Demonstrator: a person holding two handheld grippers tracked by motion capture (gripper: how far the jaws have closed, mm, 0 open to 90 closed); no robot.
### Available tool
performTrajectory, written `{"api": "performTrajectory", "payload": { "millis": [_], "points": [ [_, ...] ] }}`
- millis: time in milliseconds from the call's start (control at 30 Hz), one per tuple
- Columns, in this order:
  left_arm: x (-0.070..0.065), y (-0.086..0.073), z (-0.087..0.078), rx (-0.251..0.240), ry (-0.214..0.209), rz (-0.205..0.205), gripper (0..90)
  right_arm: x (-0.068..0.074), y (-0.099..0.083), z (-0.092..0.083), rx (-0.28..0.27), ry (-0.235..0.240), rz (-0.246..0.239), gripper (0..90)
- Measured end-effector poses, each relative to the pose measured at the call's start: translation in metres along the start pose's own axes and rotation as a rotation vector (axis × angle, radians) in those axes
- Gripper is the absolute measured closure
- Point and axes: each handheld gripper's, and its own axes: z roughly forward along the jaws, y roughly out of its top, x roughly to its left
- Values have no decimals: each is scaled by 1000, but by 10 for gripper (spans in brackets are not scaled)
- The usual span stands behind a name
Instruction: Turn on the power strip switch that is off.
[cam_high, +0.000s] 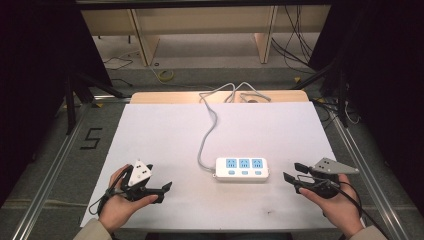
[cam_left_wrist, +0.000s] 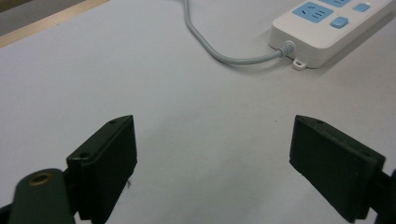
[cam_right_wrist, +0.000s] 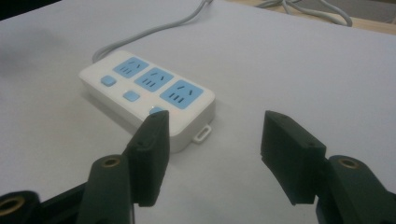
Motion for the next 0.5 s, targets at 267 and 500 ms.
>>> {"api": "performTrajectory", "payload": {
  "millis": [267,500],
  "points": [
    [1,0,-2,-16,13,-18,157,2,3,-2,-6,-7,-48,705],
    [1,0,-1,-5,13,-12,158,4,6,-3,-8,-8,-79,887]
  ]
}}
